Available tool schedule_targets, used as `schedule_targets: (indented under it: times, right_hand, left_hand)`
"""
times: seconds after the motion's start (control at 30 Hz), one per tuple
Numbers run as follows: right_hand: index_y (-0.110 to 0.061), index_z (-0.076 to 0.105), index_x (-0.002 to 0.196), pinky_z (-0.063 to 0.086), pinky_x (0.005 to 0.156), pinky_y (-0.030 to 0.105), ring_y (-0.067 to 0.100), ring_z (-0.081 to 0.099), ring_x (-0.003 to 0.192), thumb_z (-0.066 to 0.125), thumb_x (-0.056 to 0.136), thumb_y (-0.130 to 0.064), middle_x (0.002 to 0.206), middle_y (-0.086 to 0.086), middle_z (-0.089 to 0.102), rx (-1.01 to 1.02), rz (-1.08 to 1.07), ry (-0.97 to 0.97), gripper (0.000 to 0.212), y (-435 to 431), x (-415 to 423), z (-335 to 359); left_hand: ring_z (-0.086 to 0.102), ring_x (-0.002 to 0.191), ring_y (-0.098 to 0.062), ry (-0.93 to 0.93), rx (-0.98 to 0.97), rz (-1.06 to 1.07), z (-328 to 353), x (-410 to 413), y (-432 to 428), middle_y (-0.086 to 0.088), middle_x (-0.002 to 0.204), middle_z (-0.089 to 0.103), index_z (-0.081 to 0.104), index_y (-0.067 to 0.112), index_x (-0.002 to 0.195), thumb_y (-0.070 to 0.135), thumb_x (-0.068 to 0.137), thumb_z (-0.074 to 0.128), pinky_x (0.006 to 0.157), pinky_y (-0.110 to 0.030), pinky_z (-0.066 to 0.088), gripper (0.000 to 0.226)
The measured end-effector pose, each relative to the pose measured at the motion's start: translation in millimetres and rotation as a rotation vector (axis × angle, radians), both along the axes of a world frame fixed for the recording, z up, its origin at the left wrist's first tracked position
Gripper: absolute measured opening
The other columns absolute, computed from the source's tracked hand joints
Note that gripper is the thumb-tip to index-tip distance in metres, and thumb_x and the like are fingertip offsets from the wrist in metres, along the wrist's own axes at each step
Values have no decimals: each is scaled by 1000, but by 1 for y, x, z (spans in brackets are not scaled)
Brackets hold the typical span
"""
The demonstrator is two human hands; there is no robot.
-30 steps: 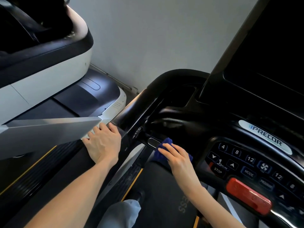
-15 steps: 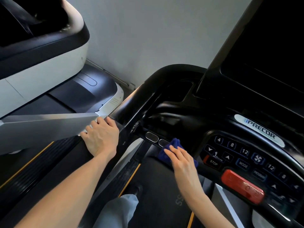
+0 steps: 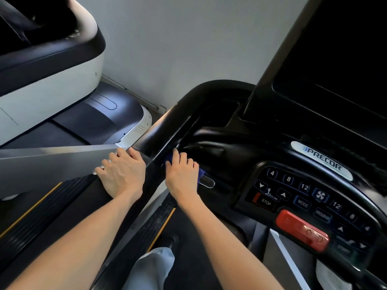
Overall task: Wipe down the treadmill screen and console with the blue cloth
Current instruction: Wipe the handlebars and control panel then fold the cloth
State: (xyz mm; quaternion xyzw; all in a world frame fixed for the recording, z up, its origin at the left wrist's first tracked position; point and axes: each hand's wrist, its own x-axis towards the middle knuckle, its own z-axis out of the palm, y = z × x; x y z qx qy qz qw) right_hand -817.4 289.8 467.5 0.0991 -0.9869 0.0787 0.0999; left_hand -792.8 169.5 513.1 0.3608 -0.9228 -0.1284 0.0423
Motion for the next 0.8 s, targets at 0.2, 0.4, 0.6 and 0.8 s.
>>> schedule_targets:
  times: [0.2, 0.4, 0.6, 0.8]
  right_hand:
    - [-18, 64, 92, 43, 50, 30, 24, 62, 60, 33, 92, -36, 74, 1, 63, 75, -14, 111, 36, 71, 11, 9]
    - [-15, 59, 68, 34, 40, 26, 26, 55, 41, 33, 91, -32, 53, 3, 58, 63, -163, 137, 39, 66, 4, 14]
    - [-14, 61, 80, 37, 48, 29, 26, 56, 50, 36, 92, -37, 64, 4, 60, -5, -112, -110, 35, -2, -7, 18]
    - [-15, 51, 96, 32, 57, 31, 27, 64, 81, 25, 100, -44, 87, 2, 66, 16, -122, -169, 39, 64, 4, 28]
  left_hand:
    - [57, 95, -42, 4, -16, -9, 2, 0, 1, -25, 105, 63, 60, -3, 106, 34, 98, 24, 85, -49, 38, 52]
    - [57, 94, -42, 22, -14, -4, 0, -1, 1, -25, 105, 63, 59, -3, 106, 33, 98, 25, 83, -47, 38, 50]
    - [58, 93, -41, 5, -23, -11, -1, 0, 1, -24, 104, 64, 59, -3, 107, 34, 98, 24, 83, -47, 39, 51]
    - [57, 94, -41, 6, -5, -4, 0, 0, 0, -23, 104, 64, 59, -2, 106, 34, 98, 25, 83, -47, 38, 50]
